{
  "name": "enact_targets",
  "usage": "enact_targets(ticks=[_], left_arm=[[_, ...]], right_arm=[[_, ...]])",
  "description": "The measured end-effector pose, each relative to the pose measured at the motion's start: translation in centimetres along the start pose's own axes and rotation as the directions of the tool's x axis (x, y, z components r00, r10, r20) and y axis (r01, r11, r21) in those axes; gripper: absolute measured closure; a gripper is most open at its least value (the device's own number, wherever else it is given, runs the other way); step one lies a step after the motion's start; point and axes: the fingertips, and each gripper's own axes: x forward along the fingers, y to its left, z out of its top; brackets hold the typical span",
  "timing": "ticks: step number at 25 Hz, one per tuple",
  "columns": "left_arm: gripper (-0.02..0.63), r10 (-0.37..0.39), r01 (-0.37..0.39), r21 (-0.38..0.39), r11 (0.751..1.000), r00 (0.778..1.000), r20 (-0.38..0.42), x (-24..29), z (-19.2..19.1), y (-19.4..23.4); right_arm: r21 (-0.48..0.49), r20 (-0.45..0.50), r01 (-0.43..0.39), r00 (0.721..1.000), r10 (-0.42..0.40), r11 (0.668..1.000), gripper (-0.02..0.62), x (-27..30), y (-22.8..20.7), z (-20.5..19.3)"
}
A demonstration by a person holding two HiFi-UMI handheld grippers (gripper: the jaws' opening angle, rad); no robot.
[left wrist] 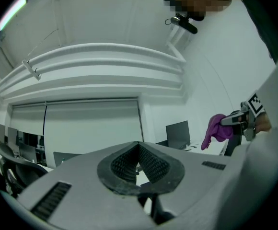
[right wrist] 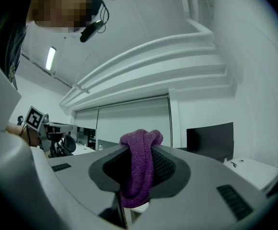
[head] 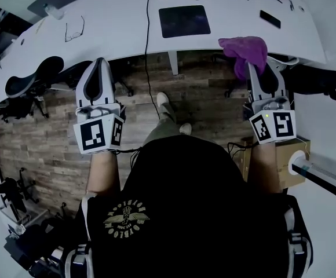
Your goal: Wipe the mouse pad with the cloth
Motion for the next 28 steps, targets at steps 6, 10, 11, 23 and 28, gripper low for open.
enact_targets(ticks=[6, 10, 11, 23, 28], left_arm=[[0.604, -0.036, 0.036, -0.008, 0.999, 0.999, 0.001, 2.0, -0.5, -0.5], [0.604, -0.049, 0.049, -0.017, 0.999, 0.999, -0.019, 3.2, -1.2, -0.2], [0.604, -0.05, 0.05, -0.018, 0.999, 0.998, -0.025, 3.6, -1.5, 0.1], [0.604, -0.053, 0.052, -0.013, 0.999, 0.997, -0.06, 10.2, -3.4, 3.5], [0.604, -0.061, 0.06, -0.018, 0.998, 0.996, -0.067, 13.2, -4.2, 4.7]], right_arm=[[-0.002, -0.013, 0.009, 1.0, -0.009, 1.0, 0.499, 1.2, -0.4, -0.4], [0.002, -0.024, 0.009, 1.0, -0.009, 1.0, 0.499, 2.8, -0.4, -0.7], [0.003, -0.026, 0.007, 1.0, -0.007, 1.0, 0.499, 3.3, -0.4, -0.7], [0.018, -0.038, -0.002, 0.999, 0.003, 1.0, 0.499, 11.0, -1.2, -1.3], [0.022, -0.056, -0.008, 0.998, 0.01, 1.0, 0.499, 14.4, -1.4, -2.0]])
